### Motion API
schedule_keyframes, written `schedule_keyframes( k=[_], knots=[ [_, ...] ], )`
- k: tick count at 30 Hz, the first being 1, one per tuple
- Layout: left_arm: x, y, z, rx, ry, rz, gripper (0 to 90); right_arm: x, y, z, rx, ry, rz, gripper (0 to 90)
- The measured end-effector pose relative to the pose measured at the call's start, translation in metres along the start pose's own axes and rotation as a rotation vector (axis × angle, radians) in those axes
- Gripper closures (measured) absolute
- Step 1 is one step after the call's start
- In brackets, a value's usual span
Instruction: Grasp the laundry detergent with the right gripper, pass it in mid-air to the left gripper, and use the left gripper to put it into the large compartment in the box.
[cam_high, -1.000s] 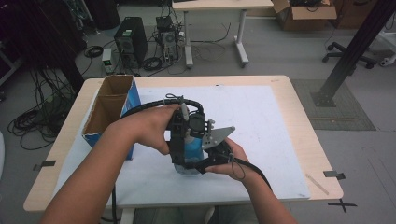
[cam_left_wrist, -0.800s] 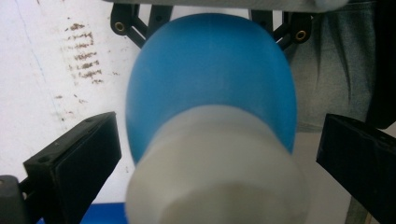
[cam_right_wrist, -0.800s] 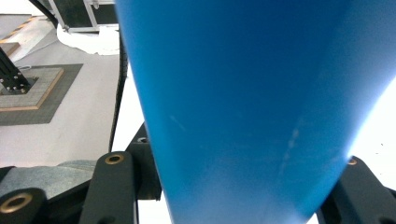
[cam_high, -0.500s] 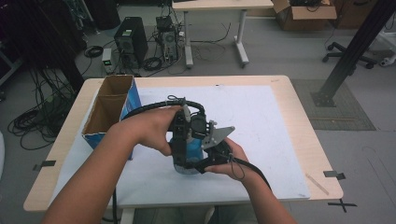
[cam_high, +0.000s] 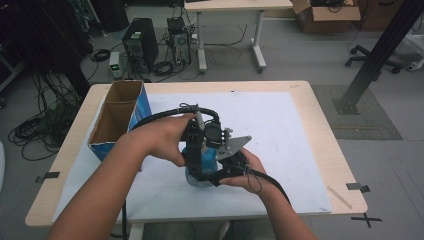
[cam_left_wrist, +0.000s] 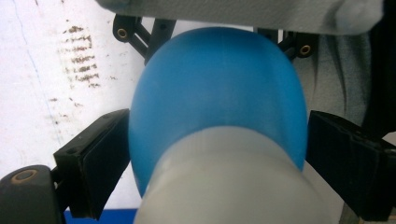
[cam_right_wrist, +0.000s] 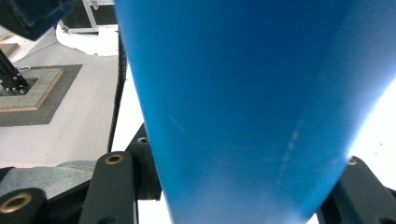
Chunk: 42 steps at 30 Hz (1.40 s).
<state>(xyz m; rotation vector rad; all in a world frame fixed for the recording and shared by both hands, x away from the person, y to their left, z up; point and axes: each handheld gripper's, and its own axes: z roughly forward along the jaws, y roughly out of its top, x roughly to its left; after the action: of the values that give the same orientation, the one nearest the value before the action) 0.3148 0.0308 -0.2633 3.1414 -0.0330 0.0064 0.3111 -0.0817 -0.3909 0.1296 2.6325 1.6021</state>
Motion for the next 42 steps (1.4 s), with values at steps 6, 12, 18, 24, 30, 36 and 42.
schedule_keyframes(
  k=[6, 12, 18, 24, 30, 36, 42],
  knots=[
    [0.0001, -0.0004, 0.0008, -0.001, 0.014, 0.006, 14.2, -0.0001, -0.0004, 0.0, 0.001, -0.004, -0.001, 44.6],
    [0.0008, 0.0006, 0.0017, 0.012, 0.019, 0.004, 15.7, -0.0005, -0.0005, 0.0, 0.0, -0.009, -0.008, 44.6],
    [0.0009, 0.0002, 0.0018, 0.014, 0.022, 0.001, 18.5, 0.0014, -0.0005, 0.0006, -0.006, 0.003, 0.011, 44.5],
    [0.0008, 0.0005, 0.0031, 0.01, 0.021, 0.003, 22.1, 0.0017, -0.0011, 0.0004, -0.007, 0.002, 0.014, 44.5],
    [0.0011, 0.0022, 0.0037, 0.018, 0.015, 0.002, 26.4, 0.0023, -0.0014, -0.0001, -0.009, 0.004, 0.018, 44.5],
    [0.0016, 0.0031, 0.0044, 0.018, 0.011, 0.004, 32.0, 0.0025, -0.0026, -0.0003, -0.011, 0.003, 0.017, 44.5],
    [0.0015, 0.0039, 0.0034, 0.019, 0.012, 0.009, 38.4, 0.0029, -0.0023, -0.0009, -0.018, 0.006, 0.023, 44.5]
  ],
)
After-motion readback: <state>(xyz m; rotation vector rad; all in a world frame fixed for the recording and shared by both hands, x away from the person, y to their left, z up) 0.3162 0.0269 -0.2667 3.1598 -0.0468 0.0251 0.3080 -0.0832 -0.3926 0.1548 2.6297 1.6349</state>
